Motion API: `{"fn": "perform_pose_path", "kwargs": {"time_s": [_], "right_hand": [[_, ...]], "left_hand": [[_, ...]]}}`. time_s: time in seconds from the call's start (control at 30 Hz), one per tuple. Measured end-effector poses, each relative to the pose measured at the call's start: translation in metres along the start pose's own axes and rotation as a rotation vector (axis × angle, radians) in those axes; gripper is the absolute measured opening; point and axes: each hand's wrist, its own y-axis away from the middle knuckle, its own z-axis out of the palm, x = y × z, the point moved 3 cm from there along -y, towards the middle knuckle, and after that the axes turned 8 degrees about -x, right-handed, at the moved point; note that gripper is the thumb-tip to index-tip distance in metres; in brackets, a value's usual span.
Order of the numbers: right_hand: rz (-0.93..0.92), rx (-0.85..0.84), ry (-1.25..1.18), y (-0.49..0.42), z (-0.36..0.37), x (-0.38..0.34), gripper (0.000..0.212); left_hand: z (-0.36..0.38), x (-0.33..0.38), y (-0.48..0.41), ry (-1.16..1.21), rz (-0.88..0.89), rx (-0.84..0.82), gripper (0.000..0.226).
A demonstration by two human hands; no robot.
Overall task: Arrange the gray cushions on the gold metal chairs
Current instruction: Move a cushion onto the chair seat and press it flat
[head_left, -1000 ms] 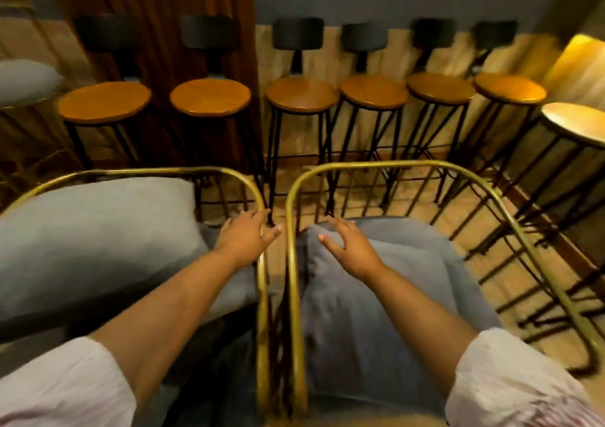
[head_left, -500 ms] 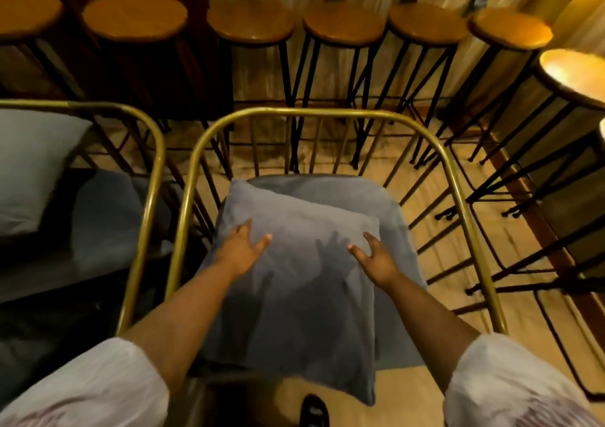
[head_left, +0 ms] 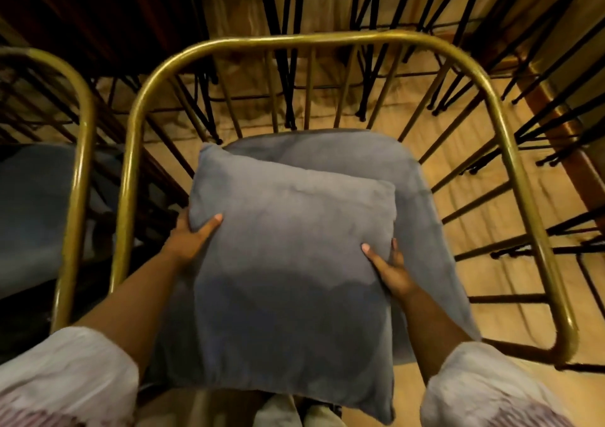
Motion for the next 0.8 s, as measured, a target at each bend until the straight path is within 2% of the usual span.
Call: {"fn": "perform_pose_path", "kwargs": {"time_s": [0.13,0.23,0.33,0.43,0.63,0.8], "right_hand": [[0.017,-0.057,-0.114,-0.001,0.001,0.011,0.116],[-0.016,-0.051,-0.159,0.006,-0.001,-0.001,0.091],[-0.091,-0.057,-0.156,0.017,-0.012,-0.019,0.109],[-0.145,-0.063,-0.115,0.026,-0.033,-0.046,0.089],[-0.15,-0.067,-0.062,0.036,-0.077,-0.075,0.077],[-0.142,-0.041,0.009,0.027,-0.094,-0.068,0.084]], "left_hand": [[0.005,-0.007,-0.005,0.072,-0.03,0.021,0.096],[0.005,0.002,0.004,0.052,-0.012,0.05,0.1],[0.004,0.012,0.018,0.012,0.008,0.076,0.101],[0.011,0.017,0.032,0.05,0.013,0.078,0.1],[0.048,0.024,0.046,0.127,0.042,0.043,0.098],[0.072,0.016,0.042,0.138,0.063,0.022,0.097]]}}
